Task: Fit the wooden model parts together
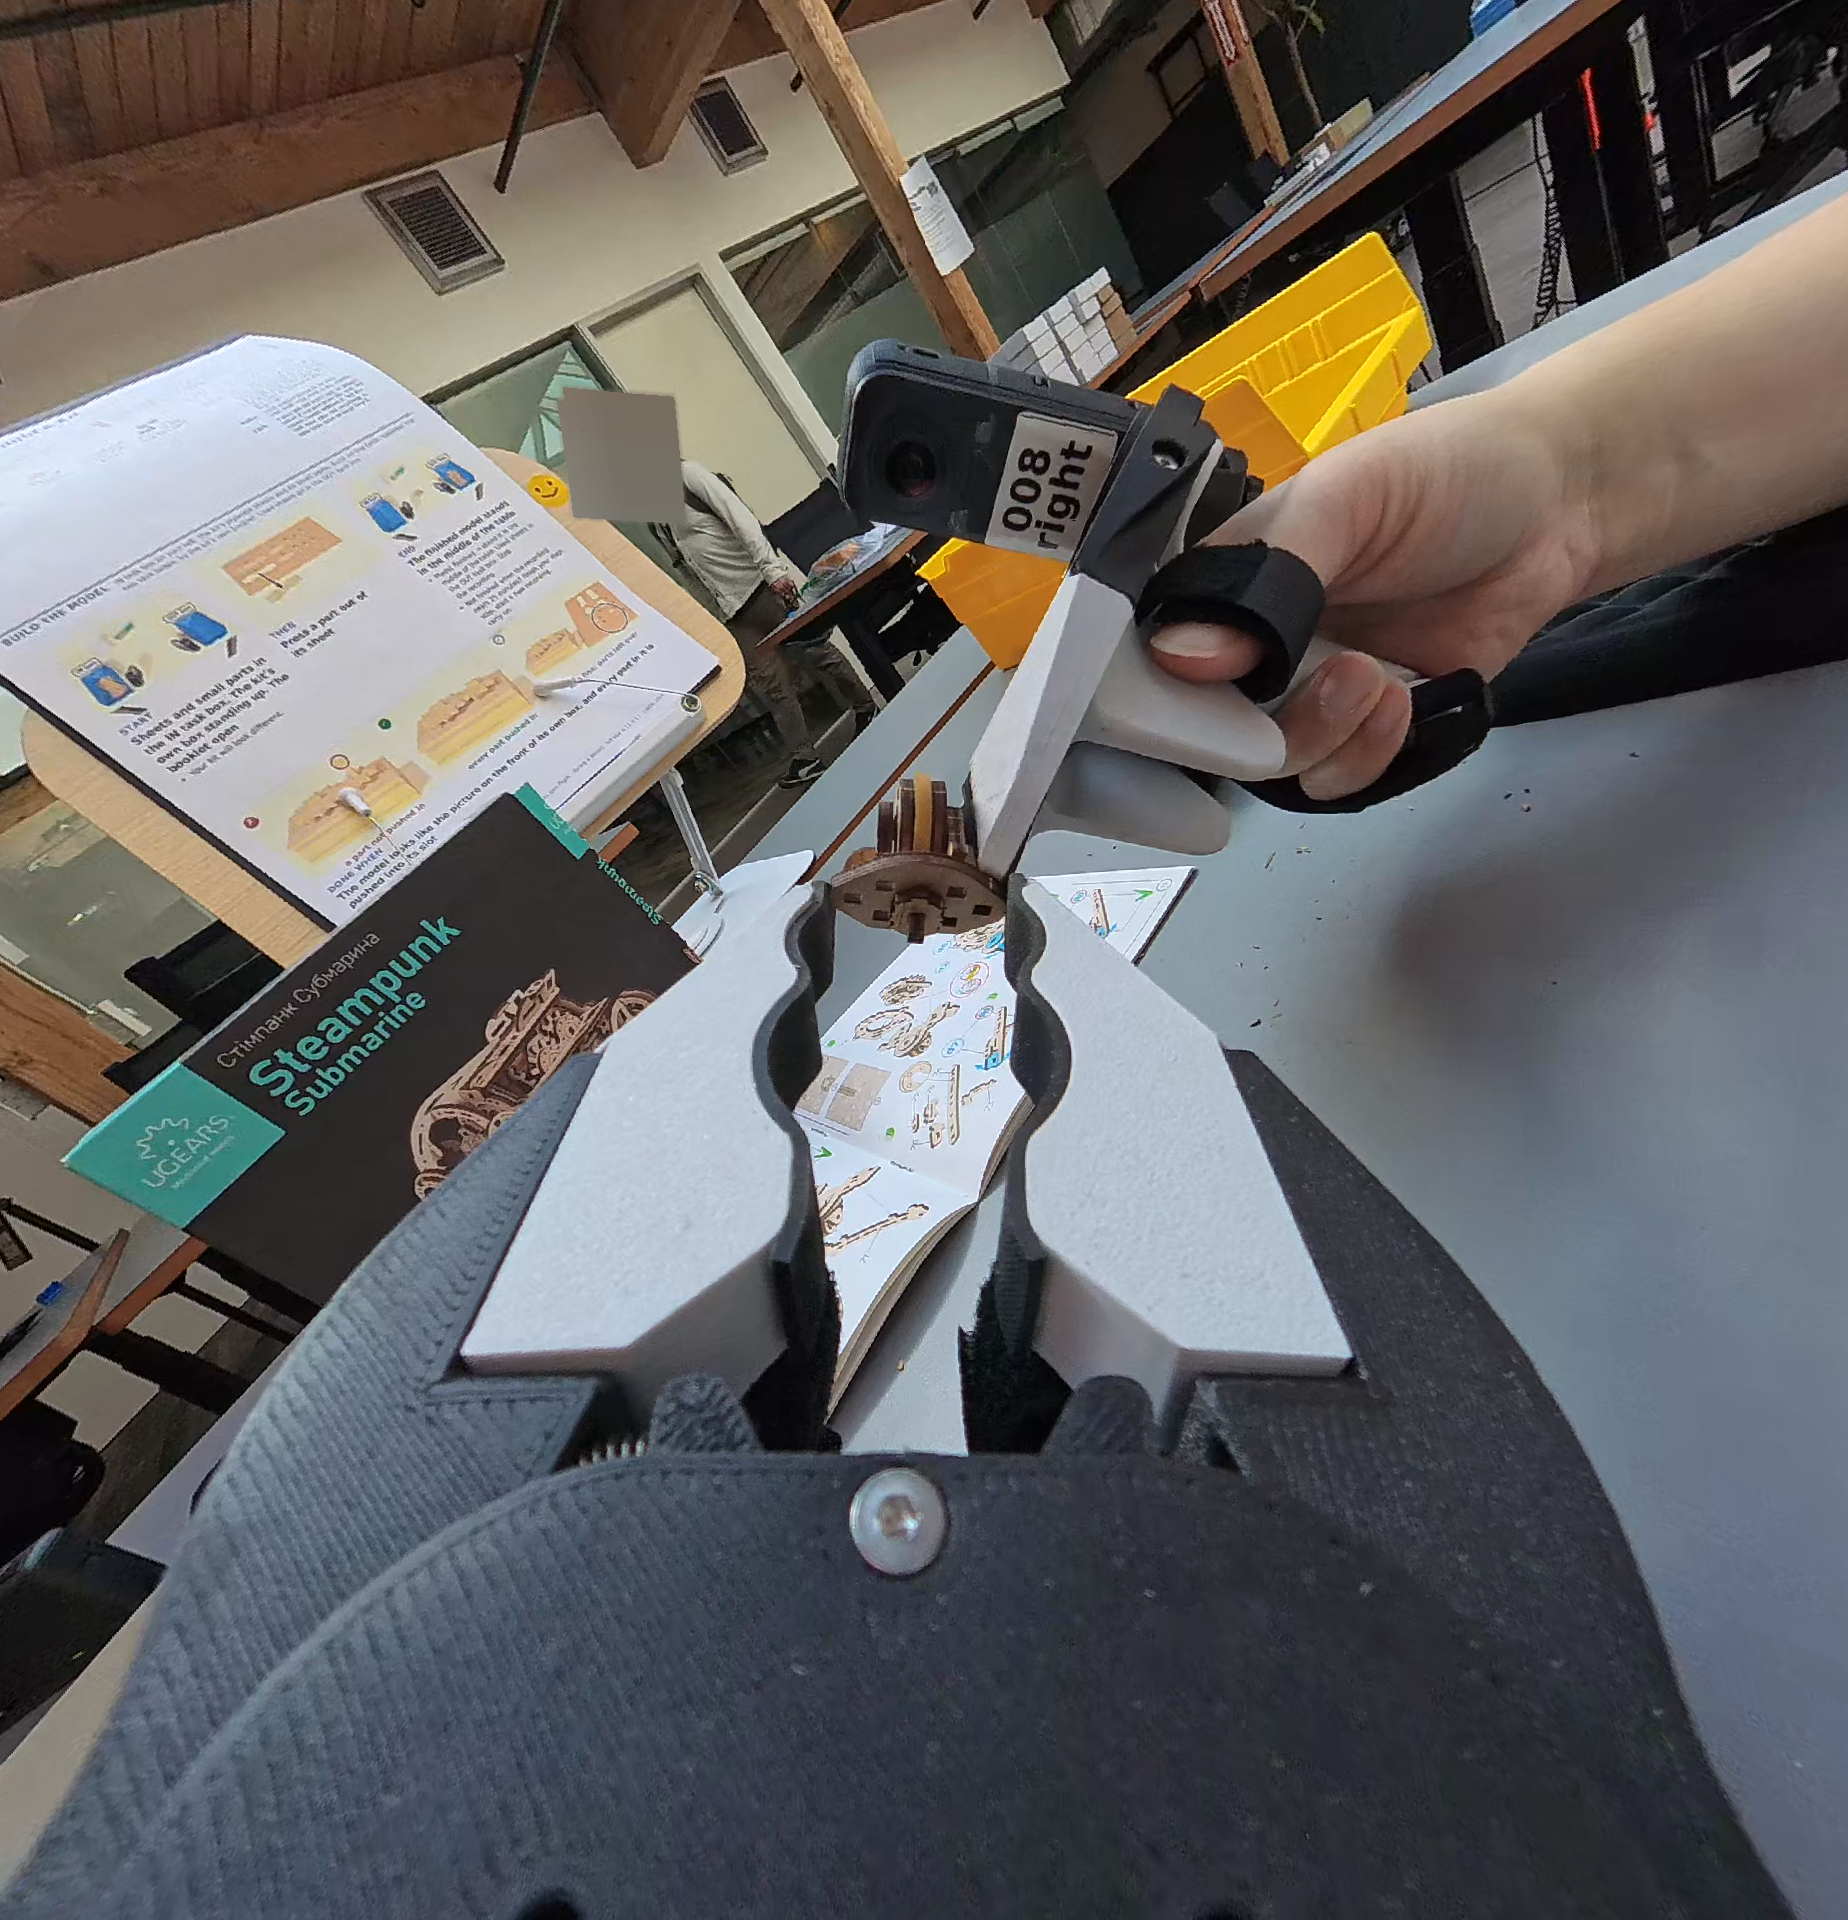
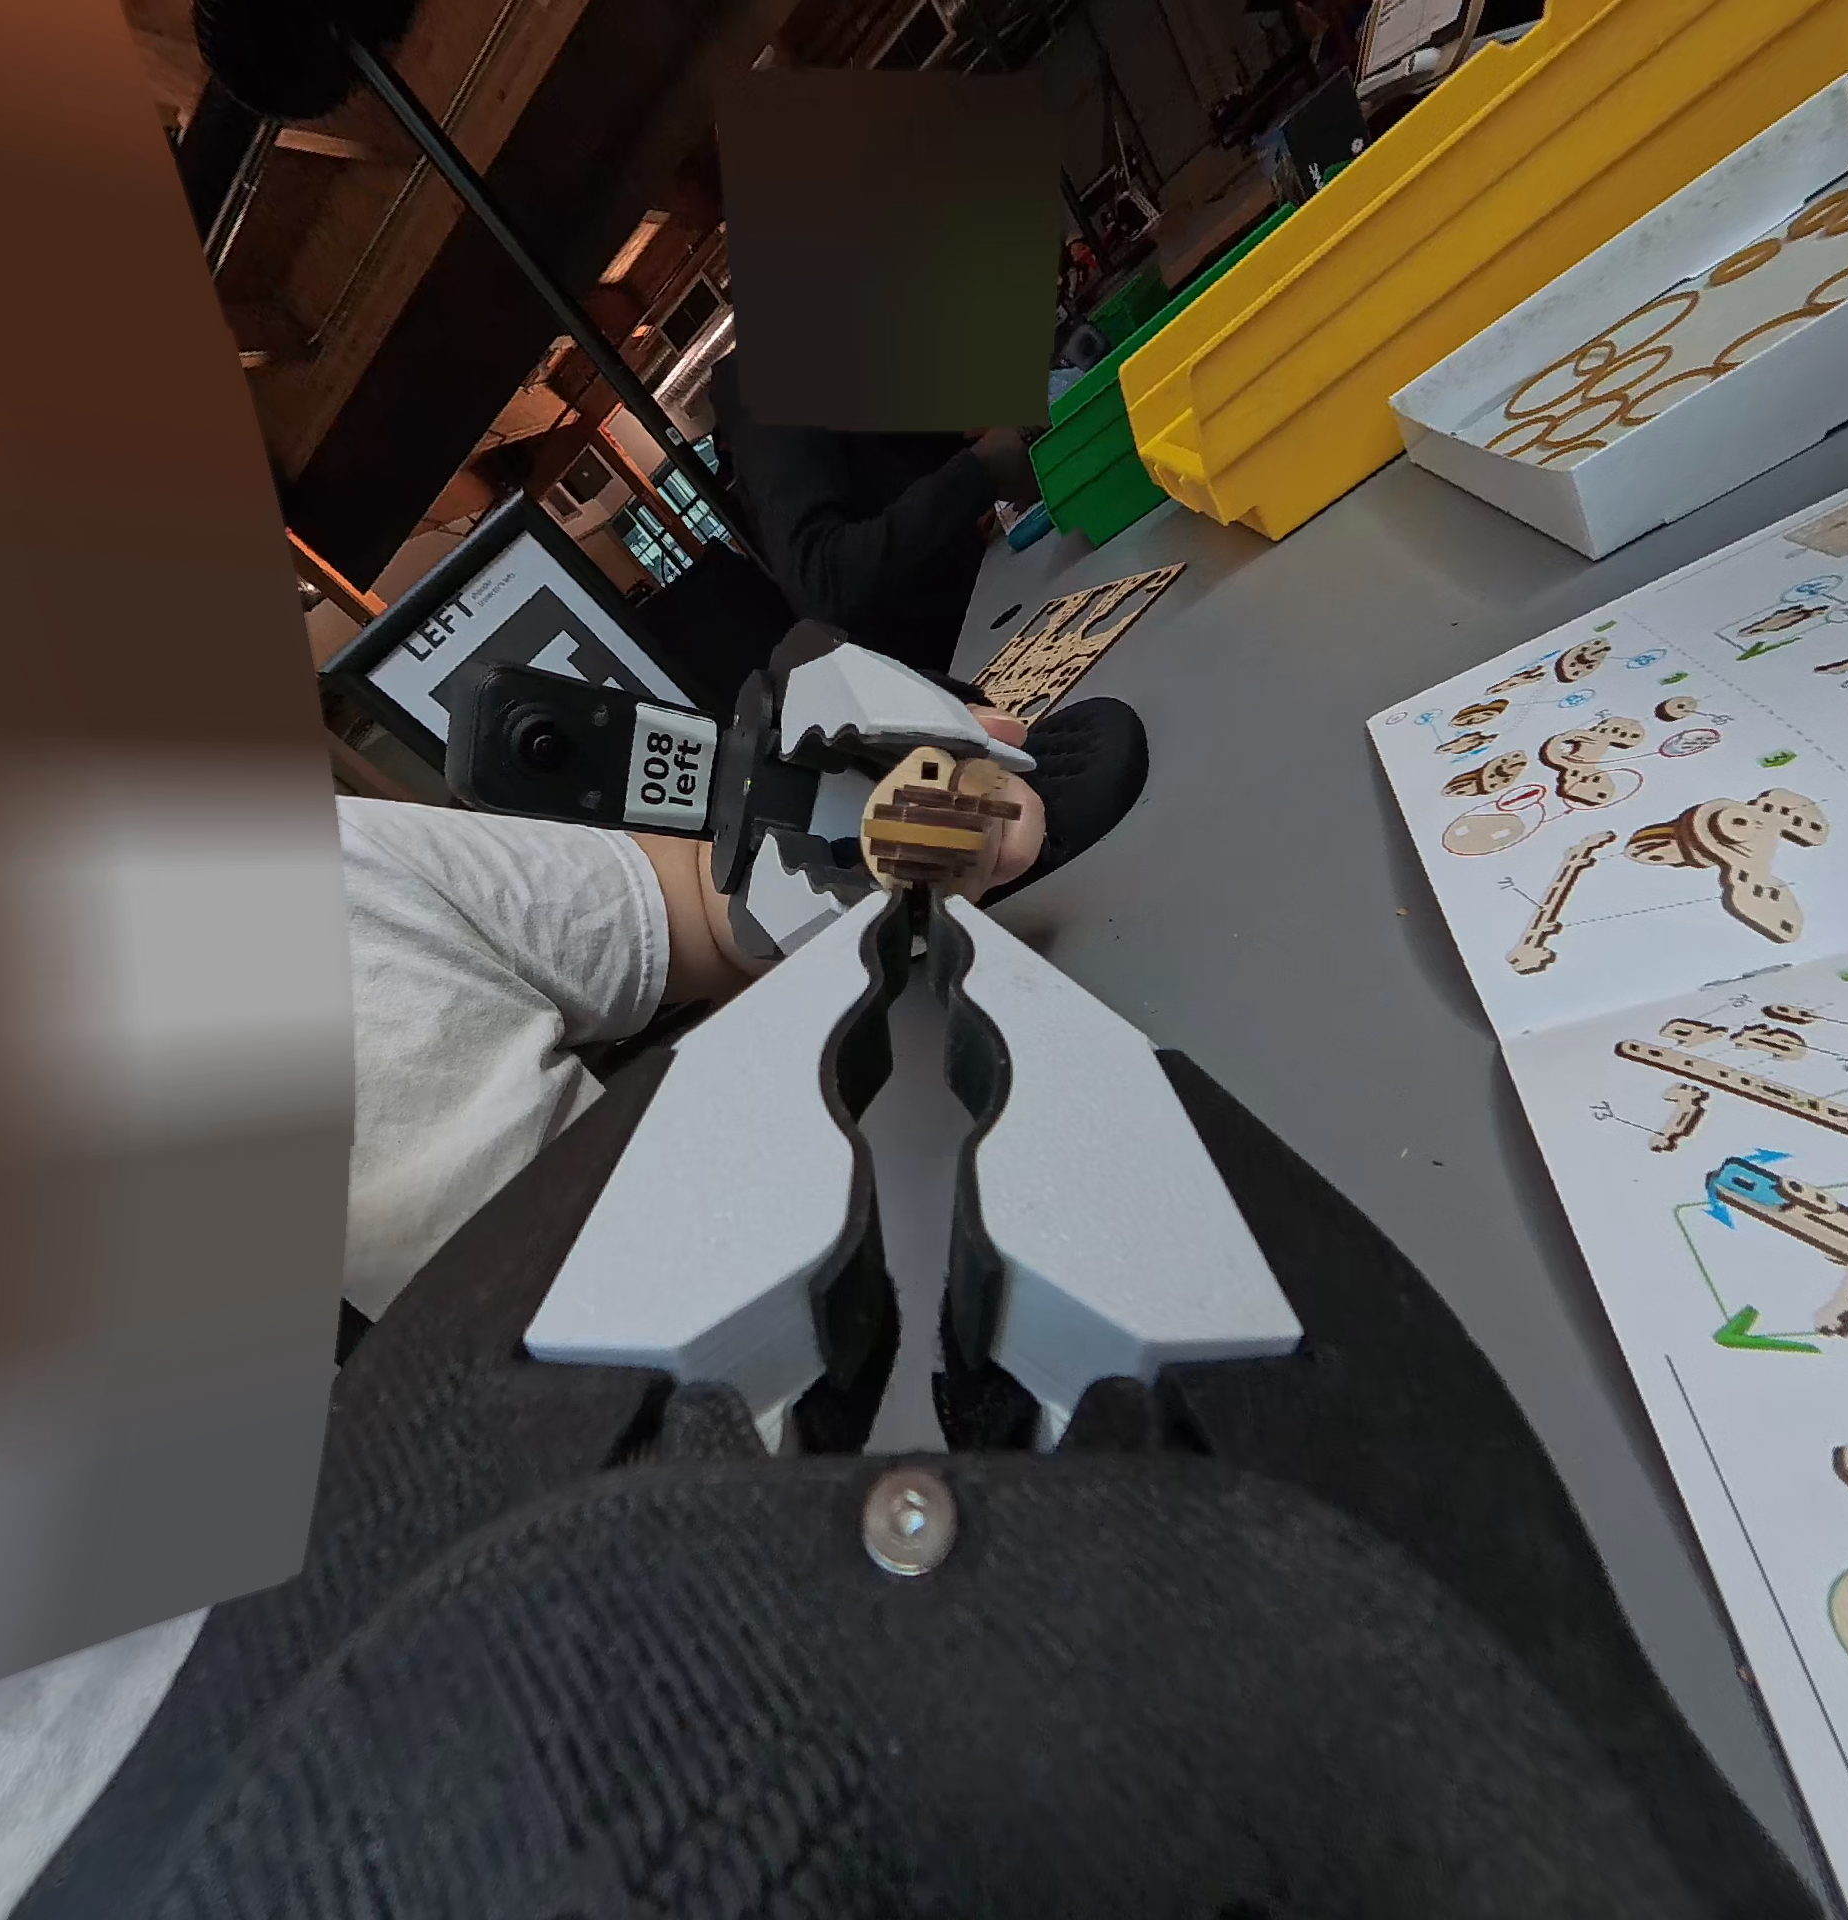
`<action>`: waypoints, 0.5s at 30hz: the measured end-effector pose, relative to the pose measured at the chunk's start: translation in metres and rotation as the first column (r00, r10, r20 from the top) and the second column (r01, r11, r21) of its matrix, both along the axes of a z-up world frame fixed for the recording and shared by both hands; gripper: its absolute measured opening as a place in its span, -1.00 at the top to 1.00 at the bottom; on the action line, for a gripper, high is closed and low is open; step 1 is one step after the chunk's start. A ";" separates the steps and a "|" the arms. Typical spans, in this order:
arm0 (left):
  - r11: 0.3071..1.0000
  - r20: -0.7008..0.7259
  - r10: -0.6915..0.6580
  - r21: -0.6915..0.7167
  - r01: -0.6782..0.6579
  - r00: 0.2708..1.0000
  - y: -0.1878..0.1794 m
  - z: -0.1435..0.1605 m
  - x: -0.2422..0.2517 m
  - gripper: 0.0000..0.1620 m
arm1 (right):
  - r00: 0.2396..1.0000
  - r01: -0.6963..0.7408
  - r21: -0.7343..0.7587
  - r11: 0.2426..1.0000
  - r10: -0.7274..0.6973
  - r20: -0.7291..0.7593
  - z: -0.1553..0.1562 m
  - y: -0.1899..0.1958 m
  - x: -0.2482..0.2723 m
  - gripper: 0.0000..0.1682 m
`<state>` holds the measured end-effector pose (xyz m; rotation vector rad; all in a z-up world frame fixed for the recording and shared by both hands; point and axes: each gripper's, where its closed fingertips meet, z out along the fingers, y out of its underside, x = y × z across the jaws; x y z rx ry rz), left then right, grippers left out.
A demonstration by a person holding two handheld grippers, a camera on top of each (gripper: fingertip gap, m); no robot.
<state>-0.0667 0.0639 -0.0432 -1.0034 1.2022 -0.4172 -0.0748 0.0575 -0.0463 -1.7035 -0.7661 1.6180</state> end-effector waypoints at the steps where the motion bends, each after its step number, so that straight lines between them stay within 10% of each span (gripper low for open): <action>1: 1.000 0.002 -0.002 0.002 0.002 1.000 0.000 0.000 0.000 0.62 | 1.000 -0.001 0.008 1.000 0.001 -0.001 0.001 -0.001 0.000 0.99; 15: 1.000 -0.012 0.002 0.020 -0.002 1.000 -0.002 -0.002 0.000 0.63 | 0.997 0.043 0.047 0.998 -0.046 0.061 -0.004 -0.002 -0.003 0.99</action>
